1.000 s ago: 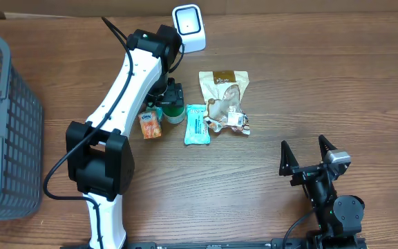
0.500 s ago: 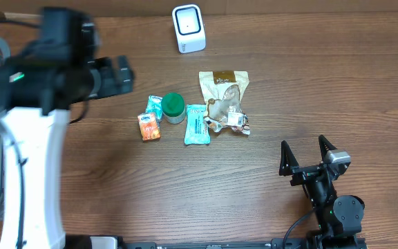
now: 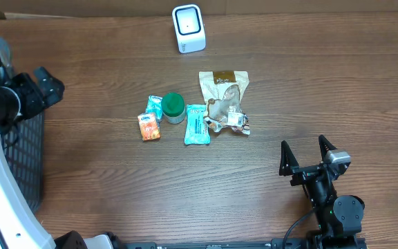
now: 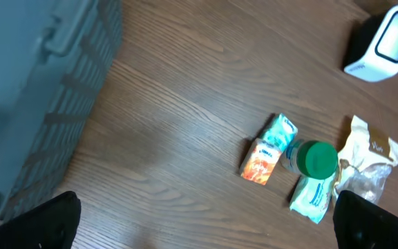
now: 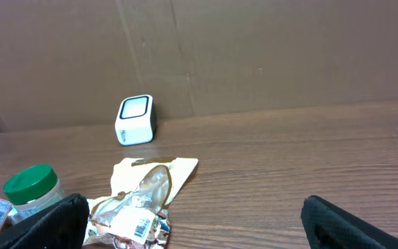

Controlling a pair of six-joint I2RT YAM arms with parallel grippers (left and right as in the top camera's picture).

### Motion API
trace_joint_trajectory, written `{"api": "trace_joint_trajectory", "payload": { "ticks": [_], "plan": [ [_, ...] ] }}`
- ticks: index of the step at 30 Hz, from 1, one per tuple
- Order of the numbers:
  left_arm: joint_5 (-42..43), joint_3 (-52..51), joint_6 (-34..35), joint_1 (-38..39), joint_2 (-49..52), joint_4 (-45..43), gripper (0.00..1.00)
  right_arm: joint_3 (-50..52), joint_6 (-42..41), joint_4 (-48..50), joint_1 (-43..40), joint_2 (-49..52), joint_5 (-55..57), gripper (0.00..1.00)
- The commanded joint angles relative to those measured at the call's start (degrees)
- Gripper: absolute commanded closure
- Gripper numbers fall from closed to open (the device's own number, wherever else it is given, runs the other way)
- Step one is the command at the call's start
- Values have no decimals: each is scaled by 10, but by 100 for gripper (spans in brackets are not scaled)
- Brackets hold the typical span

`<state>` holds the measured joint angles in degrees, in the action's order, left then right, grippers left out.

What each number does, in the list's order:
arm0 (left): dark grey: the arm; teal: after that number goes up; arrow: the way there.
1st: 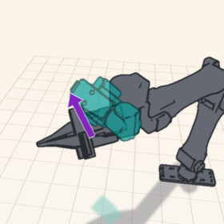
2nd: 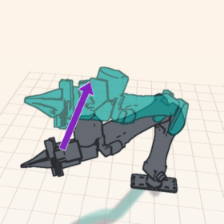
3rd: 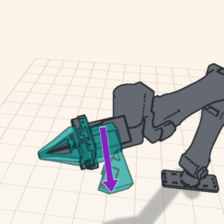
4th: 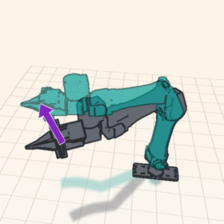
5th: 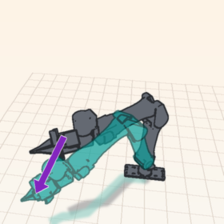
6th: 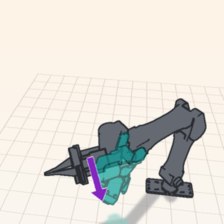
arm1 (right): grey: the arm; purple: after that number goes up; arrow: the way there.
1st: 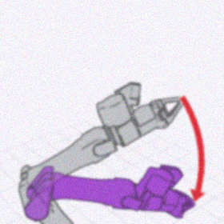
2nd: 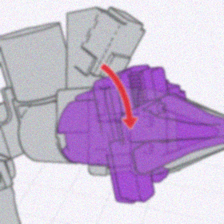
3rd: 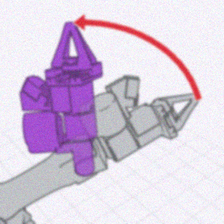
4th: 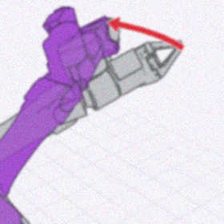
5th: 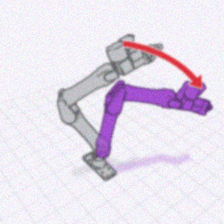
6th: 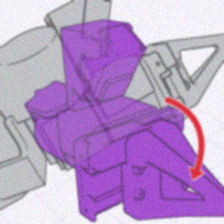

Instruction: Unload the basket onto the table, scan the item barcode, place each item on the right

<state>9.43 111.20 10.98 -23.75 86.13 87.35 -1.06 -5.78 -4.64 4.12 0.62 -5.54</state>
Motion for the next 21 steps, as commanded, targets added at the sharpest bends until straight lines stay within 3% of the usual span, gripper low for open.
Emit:
{"api": "trace_joint_trajectory", "payload": {
  "ticks": [1, 17, 21],
  "plan": [
    [-4, 3, 14, -2, -11, 0, 0, 6, -2, 2, -3, -5, 4, 0],
    [-6, 3, 14, -2, -11, 0, 0, 6, -7, 10, -3, -5, -4, 0],
    [-6, 3, 14, -2, -11, 0, 0, 6, -37, 57, -3, -4, -149, 0]
  ]
}}
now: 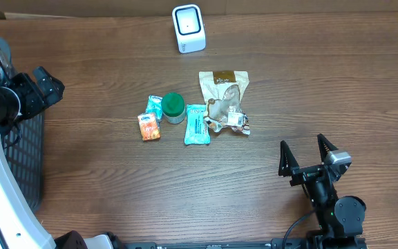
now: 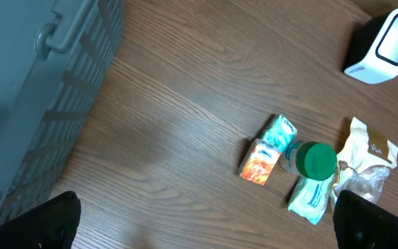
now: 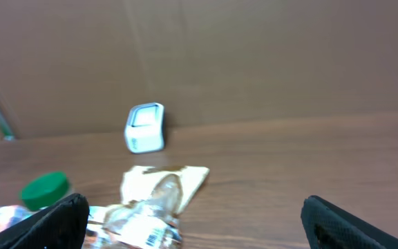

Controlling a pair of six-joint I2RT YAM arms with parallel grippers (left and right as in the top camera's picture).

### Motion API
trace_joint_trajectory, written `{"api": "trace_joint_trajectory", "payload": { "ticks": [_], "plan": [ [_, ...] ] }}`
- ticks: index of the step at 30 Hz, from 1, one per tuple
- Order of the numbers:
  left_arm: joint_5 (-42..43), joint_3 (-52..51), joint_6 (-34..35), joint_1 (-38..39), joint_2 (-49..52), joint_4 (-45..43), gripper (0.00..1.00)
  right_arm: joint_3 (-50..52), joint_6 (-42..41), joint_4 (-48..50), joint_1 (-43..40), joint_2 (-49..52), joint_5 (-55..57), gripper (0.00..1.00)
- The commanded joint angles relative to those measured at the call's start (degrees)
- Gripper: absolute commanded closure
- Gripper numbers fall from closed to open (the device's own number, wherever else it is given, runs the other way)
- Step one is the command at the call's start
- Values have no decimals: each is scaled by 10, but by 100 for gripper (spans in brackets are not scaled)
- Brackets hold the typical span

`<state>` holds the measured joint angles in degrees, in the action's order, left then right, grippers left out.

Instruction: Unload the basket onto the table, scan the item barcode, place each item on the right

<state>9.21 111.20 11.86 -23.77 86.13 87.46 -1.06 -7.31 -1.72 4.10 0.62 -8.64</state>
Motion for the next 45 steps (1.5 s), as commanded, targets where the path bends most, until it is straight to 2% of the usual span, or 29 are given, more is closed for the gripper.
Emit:
{"api": "trace_joint_trajectory", "payload": {
  "ticks": [1, 4, 9, 15, 18, 19, 23, 26, 30, 31, 32, 37, 39, 43, 45],
  "plan": [
    [-4, 3, 6, -2, -11, -1, 0, 5, -22, 36, -3, -4, -151, 0],
    [-4, 3, 6, -2, -11, -1, 0, -16, -76, 29, -3, 5, -213, 0],
    [-4, 3, 6, -2, -11, -1, 0, -122, -92, -4, -3, 105, -314, 0],
    [-4, 3, 6, -2, -11, -1, 0, -363, -88, -151, -3, 379, -419, 0],
    [-4, 3, 6, -2, -11, -1, 0, -467, -51, -250, 7, 491, -420, 0],
    [-4, 3, 6, -2, -11, -1, 0, -530, -3, -313, 23, 561, -418, 1],
    [-4, 3, 6, -2, -11, -1, 0, -660, 5, -417, 87, 716, -357, 0],
    [-4, 3, 6, -2, -11, -1, 0, -686, -7, -392, 124, 779, -355, 0],
    [-4, 3, 6, -2, -11, -1, 0, -686, -75, -271, 160, 862, -359, 0],
    [-4, 3, 6, -2, -11, -1, 0, -686, -76, -238, 169, 897, -346, 13],
    [-4, 3, 6, -2, -11, -1, 1, -686, -80, -225, 173, 918, -329, 22],
    [-4, 3, 6, -2, -11, -1, 0, -686, -190, -188, 195, 1000, -210, 52],
    [-4, 3, 6, -2, -11, -1, 1, -686, -218, -183, 201, 1014, -180, 57],
    [-4, 3, 6, -2, -11, -1, 0, -678, -296, -188, 216, 1031, -91, 57],
    [-4, 3, 6, -2, -11, -1, 1, -666, -341, -202, 223, 1032, -41, 53]
  ]
}}
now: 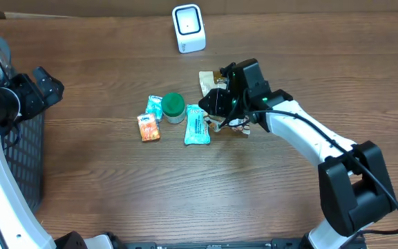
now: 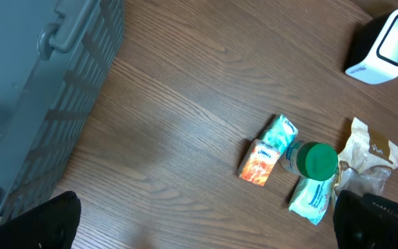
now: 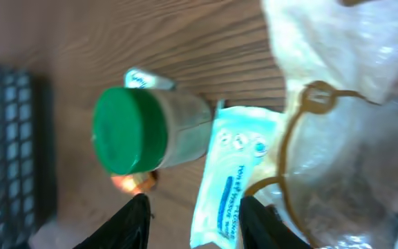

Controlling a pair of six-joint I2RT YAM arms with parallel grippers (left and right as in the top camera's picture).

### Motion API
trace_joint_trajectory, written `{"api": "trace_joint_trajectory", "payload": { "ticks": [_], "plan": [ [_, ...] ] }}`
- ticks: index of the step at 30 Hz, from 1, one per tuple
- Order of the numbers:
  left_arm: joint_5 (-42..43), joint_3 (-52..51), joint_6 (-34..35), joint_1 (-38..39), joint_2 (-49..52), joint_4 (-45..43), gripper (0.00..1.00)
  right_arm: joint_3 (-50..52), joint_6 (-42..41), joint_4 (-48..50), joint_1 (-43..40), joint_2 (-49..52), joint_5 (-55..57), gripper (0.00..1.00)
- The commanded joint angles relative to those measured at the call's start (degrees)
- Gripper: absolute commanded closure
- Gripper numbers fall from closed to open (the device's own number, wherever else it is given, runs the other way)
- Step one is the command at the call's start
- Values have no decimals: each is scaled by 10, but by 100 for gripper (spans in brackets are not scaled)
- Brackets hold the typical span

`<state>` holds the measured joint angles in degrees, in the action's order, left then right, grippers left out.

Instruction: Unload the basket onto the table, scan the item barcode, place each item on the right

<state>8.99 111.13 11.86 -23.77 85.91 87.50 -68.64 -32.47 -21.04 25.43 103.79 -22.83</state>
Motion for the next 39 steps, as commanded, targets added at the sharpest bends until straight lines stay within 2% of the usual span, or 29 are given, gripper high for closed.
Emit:
{"api": "trace_joint_trajectory", "payload": {
  "ticks": [1, 5, 12, 13, 16, 23, 27, 33, 37, 39],
  "plan": [
    [-2, 4, 6, -2, -9, -1, 0, 14, -101, -13, 11, 0, 108, 52],
    [-2, 4, 6, -2, -9, -1, 0, 39, -107, -10, 12, 0, 108, 48],
    [-2, 3, 6, -2, -9, -1, 0, 61, -106, 41, 12, 0, 106, 50],
    [-2, 4, 6, -2, -9, -1, 0, 61, -106, 48, 12, 0, 106, 51],
    [-2, 4, 6, -2, -9, -1, 0, 63, -109, 55, 16, 0, 106, 66],
    [-2, 4, 6, -2, -9, -1, 0, 75, -113, 54, 50, 16, 125, 69],
    [-2, 4, 6, -2, -9, -1, 0, 75, -127, 33, 50, 19, 127, 73],
    [-2, 4, 6, -2, -9, -1, 0, 74, -125, -44, 8, 12, 127, 73],
    [-2, 4, 6, -2, -9, -1, 0, 73, -89, -101, -35, -10, 127, 73],
    [-2, 4, 6, -2, -9, -1, 1, 66, -50, -136, -59, -25, 128, 68]
  ]
}}
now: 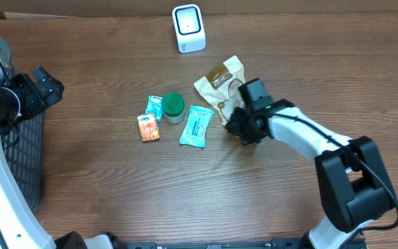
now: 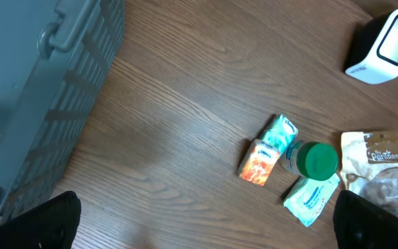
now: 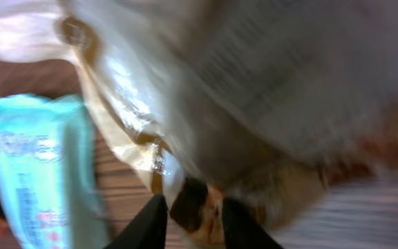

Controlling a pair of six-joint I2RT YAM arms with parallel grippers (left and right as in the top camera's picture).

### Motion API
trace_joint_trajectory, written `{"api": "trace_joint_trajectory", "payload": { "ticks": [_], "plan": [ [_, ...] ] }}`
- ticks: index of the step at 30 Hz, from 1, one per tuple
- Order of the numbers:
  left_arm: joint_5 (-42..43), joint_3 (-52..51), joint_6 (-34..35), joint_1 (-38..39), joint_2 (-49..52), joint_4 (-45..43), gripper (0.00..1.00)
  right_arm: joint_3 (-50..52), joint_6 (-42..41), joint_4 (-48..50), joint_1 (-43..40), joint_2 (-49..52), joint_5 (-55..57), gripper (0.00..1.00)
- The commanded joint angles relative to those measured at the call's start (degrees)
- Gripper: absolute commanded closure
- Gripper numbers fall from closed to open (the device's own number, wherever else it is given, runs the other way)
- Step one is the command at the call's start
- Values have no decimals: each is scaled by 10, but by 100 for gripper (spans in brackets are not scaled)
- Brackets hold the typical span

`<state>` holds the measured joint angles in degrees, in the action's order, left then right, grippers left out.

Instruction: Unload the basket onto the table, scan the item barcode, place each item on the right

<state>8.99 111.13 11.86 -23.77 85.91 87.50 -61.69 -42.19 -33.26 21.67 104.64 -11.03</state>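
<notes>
A clear and tan snack bag (image 1: 219, 80) lies tilted on the wooden table, its top pointing up and right; it also shows in the left wrist view (image 2: 381, 158). My right gripper (image 1: 243, 126) is shut on the bag's lower edge, and its fingers (image 3: 150, 221) pinch the crumpled foil (image 3: 206, 207). The white barcode scanner (image 1: 188, 28) stands at the far edge of the table, well apart from the bag. My left gripper (image 2: 206, 232) hangs open high over the left side, holding nothing.
A green-lidded jar (image 1: 173, 105), a teal wipes packet (image 1: 197, 126), a small teal packet (image 1: 153, 105) and an orange packet (image 1: 148, 127) lie left of the bag. A dark grey basket (image 2: 33, 90) stands at the left table edge.
My right gripper went from open above the bag and jar to shut on the bag's lower edge. The bag has turned and shifted up-right, and the teal wipes packet is nudged askew.
At first my right arm rested at the near right edge with its gripper open, and stayed there a moment later. Then it was stretched out over the bag and jar. Now it grips the bag, which has turned. My left arm stayed put.
</notes>
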Motion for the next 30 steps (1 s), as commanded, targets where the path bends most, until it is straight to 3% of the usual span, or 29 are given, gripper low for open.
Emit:
{"api": "trace_joint_trajectory", "payload": {
  "ticks": [1, 3, 5, 10, 16, 22, 30],
  "plan": [
    [-2, 4, 6, -2, -9, -1, 0, -9, 73, -35, -40, -44, 12, 65],
    [-2, 4, 6, -2, -9, -1, 0, -14, 95, -57, -83, -57, 50, 48],
    [-2, 4, 6, -2, -9, -1, 0, -14, 97, -54, -115, -57, 86, 44],
    [-2, 4, 6, -2, -9, -1, 0, -52, 176, -30, -165, -57, 51, 43],
    [-2, 4, 6, -2, -9, -1, 0, -167, 202, -37, -139, -57, 5, 43],
    [-2, 4, 6, -2, -9, -1, 1, -170, 143, 31, -63, -27, -17, 43],
    [-2, 4, 6, -2, -9, -1, 0, -170, 77, -6, -24, 56, -32, 42]
  ]
}}
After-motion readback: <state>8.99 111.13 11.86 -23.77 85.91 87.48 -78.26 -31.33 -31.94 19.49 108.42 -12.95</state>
